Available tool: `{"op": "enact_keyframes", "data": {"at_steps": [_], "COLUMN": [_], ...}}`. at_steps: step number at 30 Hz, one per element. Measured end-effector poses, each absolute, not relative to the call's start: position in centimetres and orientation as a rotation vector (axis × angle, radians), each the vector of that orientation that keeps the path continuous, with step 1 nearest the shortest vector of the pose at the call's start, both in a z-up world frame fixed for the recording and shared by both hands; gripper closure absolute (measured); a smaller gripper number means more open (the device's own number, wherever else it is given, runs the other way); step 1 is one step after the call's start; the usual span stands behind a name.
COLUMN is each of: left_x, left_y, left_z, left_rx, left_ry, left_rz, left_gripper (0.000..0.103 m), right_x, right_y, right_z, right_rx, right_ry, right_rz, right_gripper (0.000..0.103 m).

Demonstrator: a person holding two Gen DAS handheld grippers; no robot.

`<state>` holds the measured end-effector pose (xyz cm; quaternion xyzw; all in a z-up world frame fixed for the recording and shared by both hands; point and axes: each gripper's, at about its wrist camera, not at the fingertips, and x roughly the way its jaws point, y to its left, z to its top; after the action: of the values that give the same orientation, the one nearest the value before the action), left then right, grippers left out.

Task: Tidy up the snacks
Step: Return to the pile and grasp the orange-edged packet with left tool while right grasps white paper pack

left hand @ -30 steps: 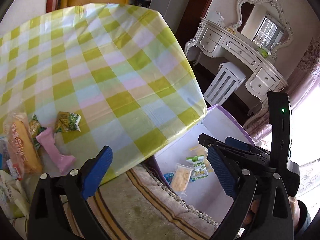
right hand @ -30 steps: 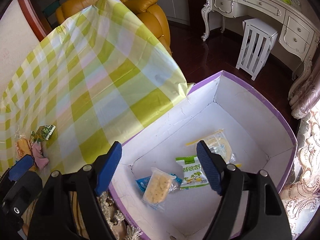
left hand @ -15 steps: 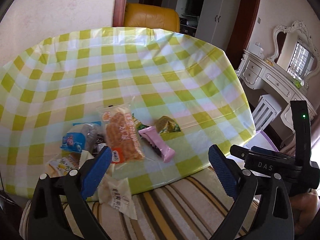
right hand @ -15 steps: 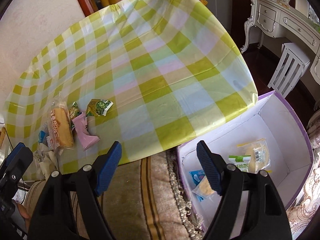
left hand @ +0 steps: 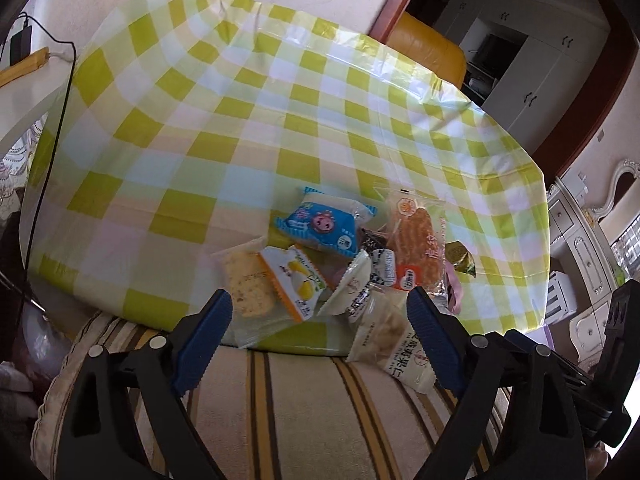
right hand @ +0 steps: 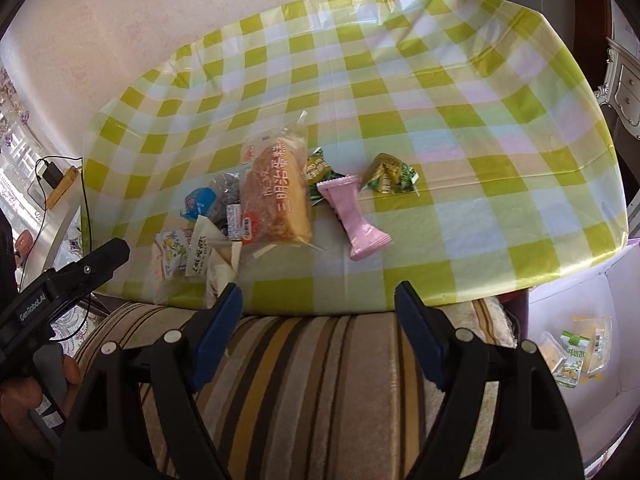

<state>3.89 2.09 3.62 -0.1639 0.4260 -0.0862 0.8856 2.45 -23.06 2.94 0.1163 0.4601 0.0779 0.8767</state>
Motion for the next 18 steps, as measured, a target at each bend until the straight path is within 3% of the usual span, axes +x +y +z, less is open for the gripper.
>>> {"op": "enact_keyframes", "data": {"at_steps": [6,18], "left_x": [4.5,5.3], "left_y": [4.8,6.1], "left_z": [2.6,1.0], "left_rx": [-0.369,-0.415], "left_ry": [0.926,0.983], "left_rz": [-0.132,-0.139], "left_gripper": [0.018,0.029], "right_x": [3.0,5.0], "right_y": [-19.8,-16.3], "right_z": [2.5,0.9], "right_rx": [0.204,0.155], "right_ry": [0.991,1.056], "right_rz": [0.26,0.323], "right_gripper": [0.025,0.025]}}
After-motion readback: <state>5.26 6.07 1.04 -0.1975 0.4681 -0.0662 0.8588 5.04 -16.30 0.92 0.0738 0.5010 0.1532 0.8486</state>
